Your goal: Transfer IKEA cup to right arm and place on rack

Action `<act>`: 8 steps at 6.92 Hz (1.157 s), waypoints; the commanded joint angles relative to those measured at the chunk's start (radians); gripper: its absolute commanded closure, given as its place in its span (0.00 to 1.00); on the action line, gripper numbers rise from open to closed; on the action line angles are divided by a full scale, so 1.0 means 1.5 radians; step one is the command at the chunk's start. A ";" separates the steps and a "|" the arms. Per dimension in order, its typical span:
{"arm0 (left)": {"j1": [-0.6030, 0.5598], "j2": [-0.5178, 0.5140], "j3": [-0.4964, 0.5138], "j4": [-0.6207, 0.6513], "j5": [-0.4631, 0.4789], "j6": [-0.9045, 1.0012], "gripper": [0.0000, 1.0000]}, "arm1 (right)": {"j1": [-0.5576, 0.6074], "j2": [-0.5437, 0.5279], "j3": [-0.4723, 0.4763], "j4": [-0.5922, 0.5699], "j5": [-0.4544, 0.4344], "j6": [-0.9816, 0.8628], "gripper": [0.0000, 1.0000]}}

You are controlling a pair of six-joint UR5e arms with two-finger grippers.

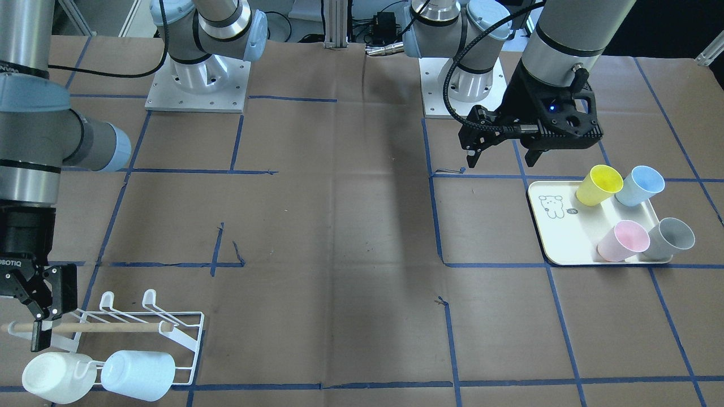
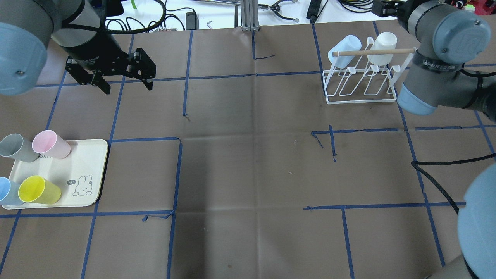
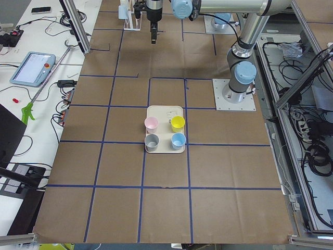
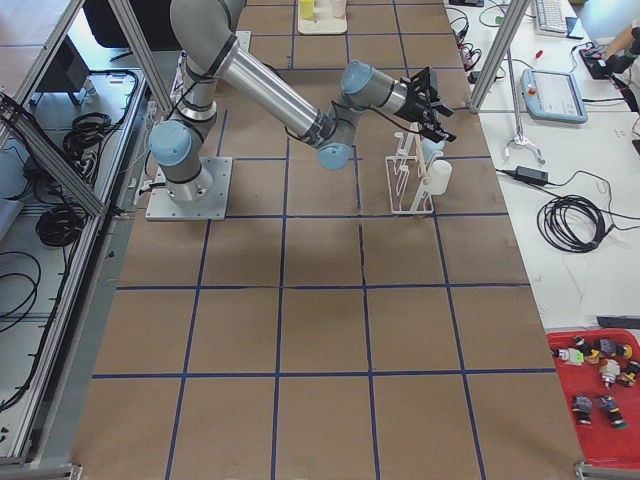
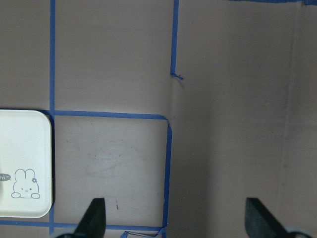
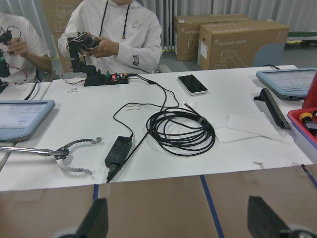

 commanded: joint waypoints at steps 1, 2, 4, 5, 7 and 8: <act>0.001 -0.001 0.002 0.000 0.001 0.002 0.00 | 0.035 -0.088 -0.005 0.233 0.003 0.001 0.00; 0.001 -0.001 0.004 -0.001 0.003 0.002 0.00 | 0.048 -0.129 -0.013 0.356 0.004 0.001 0.00; 0.000 -0.001 0.004 -0.010 0.004 0.007 0.00 | 0.080 -0.197 -0.052 0.626 0.004 0.010 0.00; 0.001 0.000 0.004 -0.010 0.004 0.007 0.00 | 0.100 -0.215 -0.064 0.708 -0.003 0.015 0.00; 0.001 0.000 0.003 -0.010 0.003 0.008 0.00 | 0.127 -0.253 -0.071 0.865 -0.005 0.020 0.00; 0.000 0.000 0.003 -0.010 0.003 0.008 0.00 | 0.128 -0.258 -0.088 0.921 -0.015 0.054 0.00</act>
